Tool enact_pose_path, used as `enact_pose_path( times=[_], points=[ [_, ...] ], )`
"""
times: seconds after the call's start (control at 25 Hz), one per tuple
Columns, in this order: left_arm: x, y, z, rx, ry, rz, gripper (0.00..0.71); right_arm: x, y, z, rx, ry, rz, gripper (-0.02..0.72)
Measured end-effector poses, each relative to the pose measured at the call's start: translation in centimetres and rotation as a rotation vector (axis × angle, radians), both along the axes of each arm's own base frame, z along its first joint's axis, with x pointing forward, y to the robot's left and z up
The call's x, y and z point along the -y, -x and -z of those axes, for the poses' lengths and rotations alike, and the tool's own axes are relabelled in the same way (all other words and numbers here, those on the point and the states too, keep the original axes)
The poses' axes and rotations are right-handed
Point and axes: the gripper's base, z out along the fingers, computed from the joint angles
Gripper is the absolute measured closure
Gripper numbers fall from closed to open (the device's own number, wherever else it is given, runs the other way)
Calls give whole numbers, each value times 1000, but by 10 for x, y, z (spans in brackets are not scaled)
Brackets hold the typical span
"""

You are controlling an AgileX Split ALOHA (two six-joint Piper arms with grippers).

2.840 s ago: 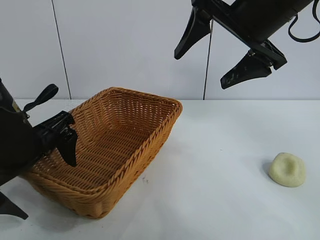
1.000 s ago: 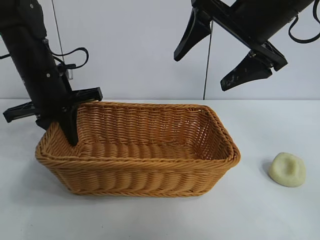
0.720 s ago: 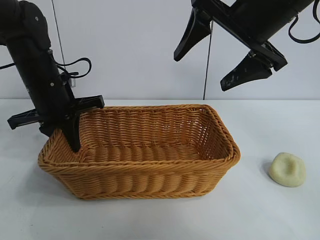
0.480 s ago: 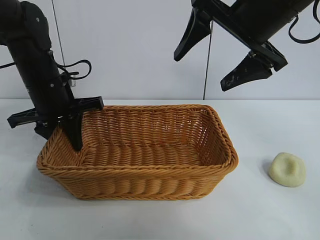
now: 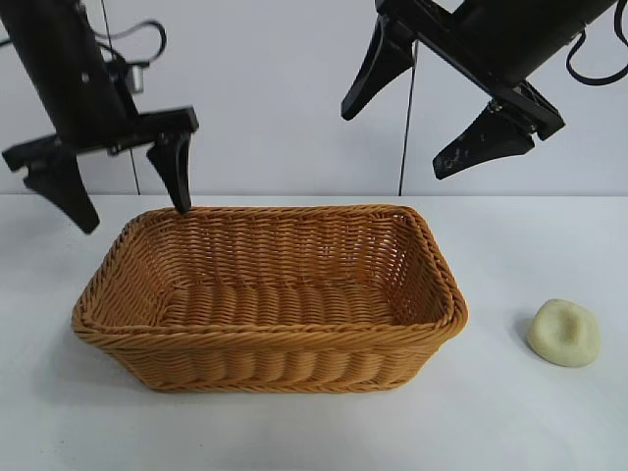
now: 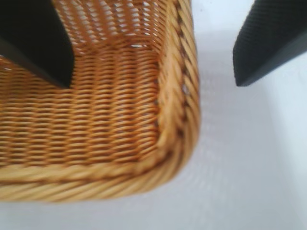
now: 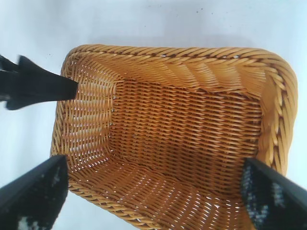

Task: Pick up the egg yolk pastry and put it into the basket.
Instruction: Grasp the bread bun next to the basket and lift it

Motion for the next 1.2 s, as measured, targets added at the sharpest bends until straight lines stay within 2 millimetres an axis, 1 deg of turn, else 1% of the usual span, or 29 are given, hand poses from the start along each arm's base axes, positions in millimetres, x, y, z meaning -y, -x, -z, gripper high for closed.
enact_pose_path(
  times=[0.16, 0.4, 0.52, 0.64, 0.76, 0.88, 1.0, 1.04, 1.16, 1.2],
  points=[
    [-30, -4, 1, -19, -61, -50, 61, 0, 0, 0, -1, 0, -1, 8],
    [-72, -9, 1, -30, -68, -148, 61, 0, 0, 0, -1, 0, -1, 8],
    [-80, -6, 2, -37, -73, -164, 61, 0, 0, 0, -1, 0, -1, 8],
    [-81, 6, -2, -44, -78, -152, 61, 0, 0, 0, -1, 0, -1, 8],
    [-83, 29, -11, -48, -80, -147, 61, 0, 0, 0, -1, 0, -1, 8],
    [-85, 63, -20, -59, -82, -145, 61, 0, 0, 0, -1, 0, -1, 8],
    [-88, 107, -31, -51, -82, -143, 61, 0, 0, 0, -1, 0, -1, 8],
    [-89, 122, -31, -57, -83, -142, 63, 0, 0, 0, -1, 0, -1, 8],
    [-92, 171, -39, -22, -78, -143, 63, 0, 0, 0, -1, 0, -1, 8],
    [-93, 186, -38, -19, -78, -143, 63, 0, 0, 0, -1, 0, -1, 8]
  ],
)
